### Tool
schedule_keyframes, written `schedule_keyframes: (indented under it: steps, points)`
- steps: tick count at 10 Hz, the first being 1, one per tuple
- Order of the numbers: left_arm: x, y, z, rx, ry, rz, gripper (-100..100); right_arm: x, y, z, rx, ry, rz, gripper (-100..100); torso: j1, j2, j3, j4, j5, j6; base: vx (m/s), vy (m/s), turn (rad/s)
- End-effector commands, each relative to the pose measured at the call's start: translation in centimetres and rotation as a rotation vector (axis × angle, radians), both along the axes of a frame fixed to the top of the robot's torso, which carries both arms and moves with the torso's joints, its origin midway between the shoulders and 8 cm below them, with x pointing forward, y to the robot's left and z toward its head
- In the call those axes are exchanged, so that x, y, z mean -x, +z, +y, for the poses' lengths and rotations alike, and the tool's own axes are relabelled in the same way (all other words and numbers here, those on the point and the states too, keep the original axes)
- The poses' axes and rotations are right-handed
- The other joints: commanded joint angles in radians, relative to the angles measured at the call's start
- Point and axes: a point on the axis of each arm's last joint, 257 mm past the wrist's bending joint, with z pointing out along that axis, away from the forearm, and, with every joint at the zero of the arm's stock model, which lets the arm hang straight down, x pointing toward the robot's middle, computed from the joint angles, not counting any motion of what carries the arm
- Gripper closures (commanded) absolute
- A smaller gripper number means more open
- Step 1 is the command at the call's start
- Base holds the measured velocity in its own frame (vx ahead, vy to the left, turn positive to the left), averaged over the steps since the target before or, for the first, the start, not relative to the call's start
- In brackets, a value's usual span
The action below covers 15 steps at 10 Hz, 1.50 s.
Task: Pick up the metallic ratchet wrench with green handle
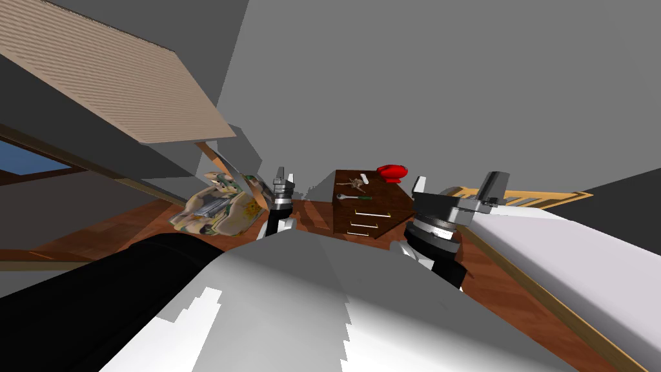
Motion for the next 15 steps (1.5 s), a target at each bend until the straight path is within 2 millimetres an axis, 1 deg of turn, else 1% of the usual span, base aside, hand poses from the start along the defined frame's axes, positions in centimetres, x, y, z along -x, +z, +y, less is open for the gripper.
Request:
schedule_keyframes:
  steps: [1,3,5,6,8,9,10,11,12,13,14,15]
  points:
    - [0.0,0.0,0.0,0.000,0.000,0.000,0,-0.3,-0.3,0.4,0.030,0.009,0.015,-100,0.000,0.000,0.000,0.000,0.000,0.000,-0.002,0.008,0.009]
    - [0.0,0.0,0.0,0.000,0.000,0.000,0,-1.0,-1.1,1.2,0.091,0.022,0.047,-100,0.001,0.000,0.000,0.000,0.000,0.000,-0.009,0.023,0.013]
    - [0.0,0.0,0.0,0.000,0.000,0.000,0,-1.9,-2.3,2.0,0.165,0.029,0.091,-100,0.002,0.001,0.001,0.000,0.000,0.000,-0.022,0.037,0.021]
    - [0.0,0.0,0.0,0.000,0.000,0.000,0,-1.9,-2.3,2.2,0.175,0.034,0.093,-100,0.002,0.001,0.001,0.000,0.000,0.000,-0.014,0.030,0.001]
    - [0.0,0.0,0.0,0.000,0.000,0.000,0,-3.0,-4.0,3.0,0.266,0.038,0.146,-100,0.002,0.001,0.000,0.000,0.000,0.000,-0.013,0.036,0.019]
    - [0.0,0.0,0.0,0.000,0.000,0.000,0,-3.0,-4.0,3.2,0.283,0.046,0.149,-100,0.002,0.001,0.000,0.000,0.000,0.000,-0.023,0.036,0.007]
    - [0.0,0.0,0.0,0.000,0.000,0.000,0,-3.5,-5.1,3.5,0.330,0.044,0.177,-100,0.002,0.001,0.001,0.000,0.001,0.000,-0.031,0.034,0.017]
    - [0.0,0.0,0.0,0.000,0.000,0.000,0,-3.5,-5.1,3.7,0.345,0.051,0.179,-100,0.002,0.002,0.001,0.000,0.000,0.000,-0.020,0.027,0.007]
    - [0.0,0.0,0.0,0.000,0.000,0.000,0,-4.0,-6.3,4.0,0.398,0.049,0.210,-100,0.002,0.001,0.001,0.000,0.000,0.000,-0.016,0.040,0.019]
    - [0.0,0.0,0.0,0.000,0.000,0.000,0,-4.0,-6.3,4.2,0.414,0.056,0.211,-100,0.002,0.001,0.001,0.000,0.000,0.000,-0.017,0.037,0.010]
    - [0.0,0.0,0.0,0.000,0.000,0.000,0,-4.6,-7.5,4.4,0.467,0.051,0.242,-100,0.002,0.001,0.001,0.000,0.001,0.000,-0.022,0.043,0.021]
    - [0.0,0.0,0.0,0.000,0.000,0.000,0,-4.5,-7.6,4.6,0.488,0.059,0.244,-100,0.002,0.001,0.001,0.000,0.001,0.000,-0.020,0.037,0.009]
